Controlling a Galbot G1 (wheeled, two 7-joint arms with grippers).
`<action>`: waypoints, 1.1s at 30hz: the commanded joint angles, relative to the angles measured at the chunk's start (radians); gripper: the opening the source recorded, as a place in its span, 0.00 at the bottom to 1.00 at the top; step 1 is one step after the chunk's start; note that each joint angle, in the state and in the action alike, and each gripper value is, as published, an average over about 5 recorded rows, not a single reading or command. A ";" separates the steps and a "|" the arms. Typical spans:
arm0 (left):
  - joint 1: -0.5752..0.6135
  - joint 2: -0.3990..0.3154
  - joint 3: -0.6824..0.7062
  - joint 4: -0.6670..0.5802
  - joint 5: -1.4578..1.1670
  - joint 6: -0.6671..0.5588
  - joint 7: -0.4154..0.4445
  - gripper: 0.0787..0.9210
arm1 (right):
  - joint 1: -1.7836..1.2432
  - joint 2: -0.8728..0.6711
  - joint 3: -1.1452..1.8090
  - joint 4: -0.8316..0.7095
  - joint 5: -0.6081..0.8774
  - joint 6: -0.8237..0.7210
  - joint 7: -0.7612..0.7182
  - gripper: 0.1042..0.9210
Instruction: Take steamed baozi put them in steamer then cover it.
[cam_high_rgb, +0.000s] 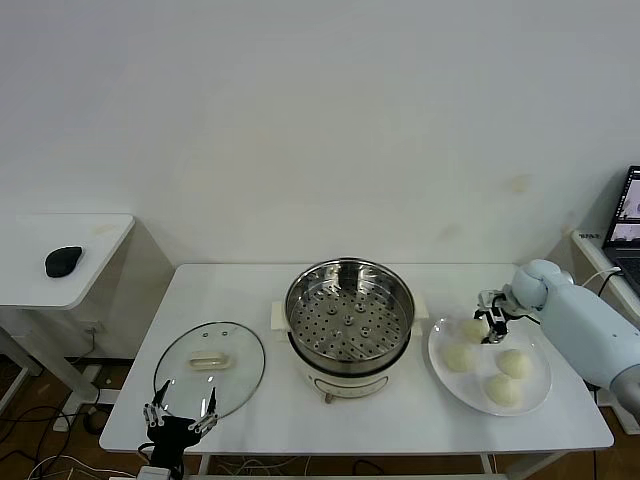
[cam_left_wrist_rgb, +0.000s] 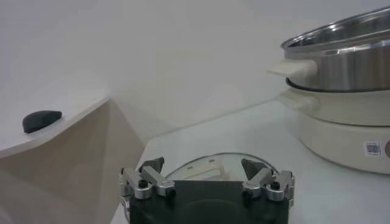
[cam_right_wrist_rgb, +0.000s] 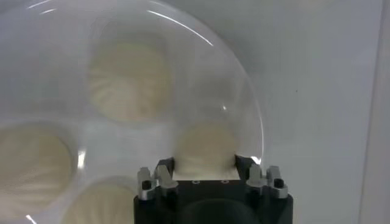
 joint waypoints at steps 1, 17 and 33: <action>0.001 0.001 0.001 -0.006 0.001 0.000 0.001 0.88 | 0.002 -0.015 -0.006 0.024 0.007 -0.007 0.002 0.58; -0.012 0.020 0.016 -0.004 -0.046 -0.001 0.008 0.88 | 0.237 -0.311 -0.169 0.390 0.306 -0.072 0.004 0.48; -0.008 0.040 -0.002 -0.018 -0.100 -0.006 0.016 0.88 | 0.796 -0.072 -0.662 0.434 0.681 -0.064 -0.033 0.49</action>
